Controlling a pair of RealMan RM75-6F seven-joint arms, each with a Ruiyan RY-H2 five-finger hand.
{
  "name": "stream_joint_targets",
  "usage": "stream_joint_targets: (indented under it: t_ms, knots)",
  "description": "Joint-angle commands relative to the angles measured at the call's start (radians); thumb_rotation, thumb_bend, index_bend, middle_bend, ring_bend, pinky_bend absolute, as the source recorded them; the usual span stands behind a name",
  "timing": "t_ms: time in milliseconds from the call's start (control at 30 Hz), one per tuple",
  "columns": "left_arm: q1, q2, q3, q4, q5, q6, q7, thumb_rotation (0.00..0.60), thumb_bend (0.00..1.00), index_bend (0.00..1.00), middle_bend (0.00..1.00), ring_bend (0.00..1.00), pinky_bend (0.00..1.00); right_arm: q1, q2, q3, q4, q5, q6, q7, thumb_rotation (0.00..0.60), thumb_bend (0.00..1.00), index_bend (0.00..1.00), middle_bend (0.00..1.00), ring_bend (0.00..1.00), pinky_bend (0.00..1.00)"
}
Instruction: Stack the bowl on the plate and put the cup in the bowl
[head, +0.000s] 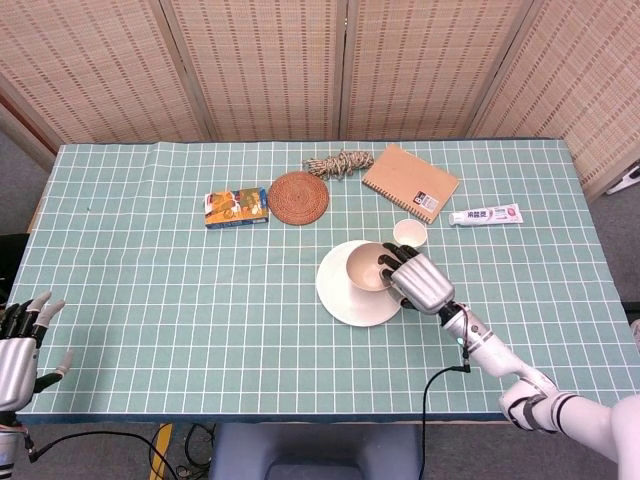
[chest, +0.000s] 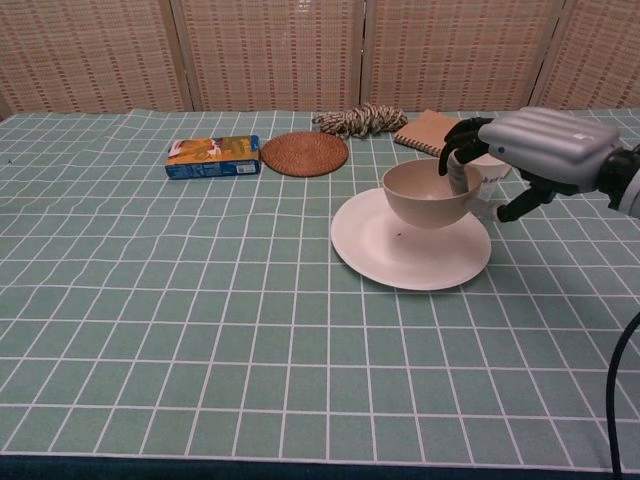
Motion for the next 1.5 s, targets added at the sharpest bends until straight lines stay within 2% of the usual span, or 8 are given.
stream_joint_targets:
  t_ms: [33, 267, 400, 567, 633, 1067, 1233, 1500]
  knots:
    - [0.001, -0.001, 0.0, 0.002, -0.001, 0.0, -0.001, 0.6, 0.29, 0.16, 0.1, 0.1, 0.09, 0.017, -0.03, -0.009, 0.036, -0.003, -0.012, 0.016, 0.6, 0.44, 0.62, 0.28, 0.13, 0.24]
    - [0.001, -0.005, 0.001, 0.009, -0.001, -0.004, -0.004, 0.6, 0.29, 0.16, 0.1, 0.1, 0.09, 0.027, -0.066, -0.022, 0.086, 0.004, -0.021, 0.024, 0.6, 0.42, 0.58, 0.25, 0.13, 0.24]
    - [0.002, -0.007, 0.0, 0.012, -0.002, -0.004, -0.007, 0.6, 0.29, 0.16, 0.09, 0.1, 0.09, 0.026, -0.078, -0.023, 0.088, 0.021, -0.028, 0.018, 0.6, 0.35, 0.39, 0.2, 0.11, 0.21]
    - [0.003, -0.008, 0.002, 0.013, 0.0, -0.004, -0.008, 0.6, 0.29, 0.16, 0.09, 0.1, 0.09, 0.021, -0.069, -0.02, 0.051, 0.052, -0.045, -0.002, 0.6, 0.22, 0.04, 0.06, 0.01, 0.13]
    - [0.003, -0.007, 0.002, 0.012, 0.0, -0.004, -0.008, 0.6, 0.29, 0.16, 0.09, 0.1, 0.09, 0.018, -0.057, -0.019, 0.027, 0.053, -0.035, -0.012, 0.6, 0.2, 0.0, 0.03, 0.0, 0.12]
    - [-0.002, -0.002, -0.001, 0.007, 0.002, -0.012, -0.008, 0.6, 0.29, 0.16, 0.09, 0.1, 0.09, -0.049, 0.154, -0.002, -0.18, 0.097, 0.049, -0.054, 0.6, 0.19, 0.0, 0.07, 0.0, 0.12]
    - [-0.007, -0.007, 0.001, 0.006, 0.007, -0.019, -0.003, 0.6, 0.29, 0.16, 0.09, 0.1, 0.09, -0.035, 0.216, 0.045, -0.204, 0.193, -0.022, -0.069, 0.6, 0.19, 0.0, 0.09, 0.0, 0.12]
    - [-0.004, 0.001, 0.002, -0.004, 0.004, -0.017, 0.002, 0.6, 0.29, 0.16, 0.08, 0.1, 0.09, 0.027, 0.207, 0.083, -0.135, 0.282, -0.163, -0.073, 0.6, 0.19, 0.0, 0.09, 0.0, 0.12]
